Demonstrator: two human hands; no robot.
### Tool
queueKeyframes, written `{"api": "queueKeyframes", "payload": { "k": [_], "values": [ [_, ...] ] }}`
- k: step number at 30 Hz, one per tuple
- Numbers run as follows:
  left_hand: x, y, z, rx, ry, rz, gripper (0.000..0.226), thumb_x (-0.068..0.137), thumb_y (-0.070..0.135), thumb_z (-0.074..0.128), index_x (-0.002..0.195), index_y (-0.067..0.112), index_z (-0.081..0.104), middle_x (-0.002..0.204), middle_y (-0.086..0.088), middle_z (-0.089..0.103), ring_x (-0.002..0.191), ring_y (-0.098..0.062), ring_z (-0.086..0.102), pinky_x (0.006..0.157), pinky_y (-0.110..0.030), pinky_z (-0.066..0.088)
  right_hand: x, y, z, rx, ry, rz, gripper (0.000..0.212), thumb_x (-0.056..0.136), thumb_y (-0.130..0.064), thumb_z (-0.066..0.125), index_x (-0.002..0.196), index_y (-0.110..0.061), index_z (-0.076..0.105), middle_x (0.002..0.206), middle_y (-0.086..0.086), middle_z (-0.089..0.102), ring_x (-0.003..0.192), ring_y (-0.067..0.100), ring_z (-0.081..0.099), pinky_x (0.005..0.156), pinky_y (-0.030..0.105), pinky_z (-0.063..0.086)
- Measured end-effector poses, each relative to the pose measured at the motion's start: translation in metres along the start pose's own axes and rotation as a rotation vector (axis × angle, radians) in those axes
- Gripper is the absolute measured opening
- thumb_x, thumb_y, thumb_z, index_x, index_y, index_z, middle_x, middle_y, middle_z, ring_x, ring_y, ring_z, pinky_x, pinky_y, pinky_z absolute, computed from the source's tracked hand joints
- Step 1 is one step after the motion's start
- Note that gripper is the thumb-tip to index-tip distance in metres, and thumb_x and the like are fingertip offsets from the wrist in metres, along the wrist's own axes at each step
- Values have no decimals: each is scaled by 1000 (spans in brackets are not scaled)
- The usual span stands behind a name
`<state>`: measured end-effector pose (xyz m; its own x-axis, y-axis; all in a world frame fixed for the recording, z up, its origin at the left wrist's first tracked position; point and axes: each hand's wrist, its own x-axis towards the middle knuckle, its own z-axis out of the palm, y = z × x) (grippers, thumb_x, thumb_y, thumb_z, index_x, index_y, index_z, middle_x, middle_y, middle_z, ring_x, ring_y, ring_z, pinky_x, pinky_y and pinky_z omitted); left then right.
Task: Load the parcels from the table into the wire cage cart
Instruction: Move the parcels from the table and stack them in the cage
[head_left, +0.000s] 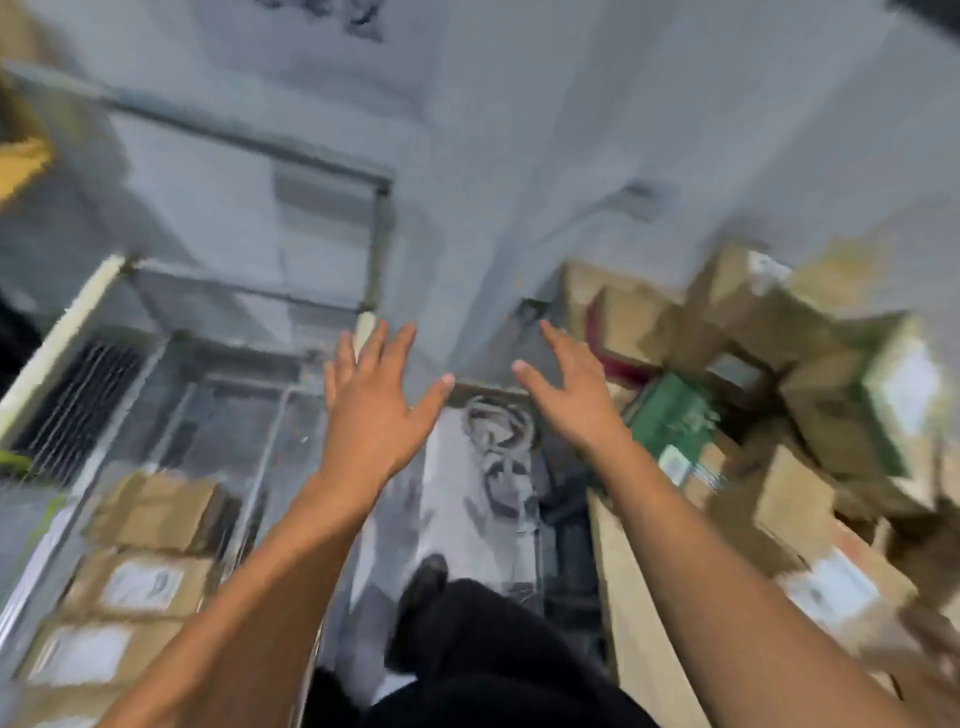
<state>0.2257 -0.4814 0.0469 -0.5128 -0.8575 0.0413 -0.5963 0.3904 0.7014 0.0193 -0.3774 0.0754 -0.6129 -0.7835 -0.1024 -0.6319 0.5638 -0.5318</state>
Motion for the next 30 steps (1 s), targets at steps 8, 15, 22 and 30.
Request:
{"api": "queueKeyframes", "payload": {
  "k": [8, 15, 22, 30],
  "values": [
    [-5, 168, 84, 53, -175, 342, 95, 81, 84, 29, 156, 27, 40, 163, -9, 38, 153, -38, 24, 127, -52, 16, -83, 107, -151, 222, 437, 171, 70, 100, -54, 60, 161, -30, 35, 170, 2, 30, 159, 21, 18, 130, 39, 13],
    [-33, 292, 164, -43, -310, 448, 77, 94, 67, 53, 154, 21, 40, 156, -7, 42, 148, -26, 30, 121, -50, 30, -150, 213, -229, 452, 663, 326, 67, 100, -59, 56, 160, -43, 32, 167, -14, 29, 155, 10, 22, 125, 42, 25],
    [-23, 374, 220, -154, -425, 463, 74, 97, 62, 54, 160, 32, 27, 165, 4, 29, 149, -17, 33, 114, -40, 33, -160, 285, -243, 586, 688, 552, 77, 98, -61, 57, 164, -35, 26, 169, -8, 27, 153, 19, 31, 121, 47, 34],
    [21, 408, 290, -328, -561, 386, 70, 99, 56, 56, 159, 31, 30, 160, 6, 32, 138, -6, 37, 101, -18, 30, -98, 320, -252, 592, 621, 681, 81, 98, -69, 50, 164, -27, 28, 170, -2, 27, 155, 21, 27, 124, 53, 30]
  ]
}}
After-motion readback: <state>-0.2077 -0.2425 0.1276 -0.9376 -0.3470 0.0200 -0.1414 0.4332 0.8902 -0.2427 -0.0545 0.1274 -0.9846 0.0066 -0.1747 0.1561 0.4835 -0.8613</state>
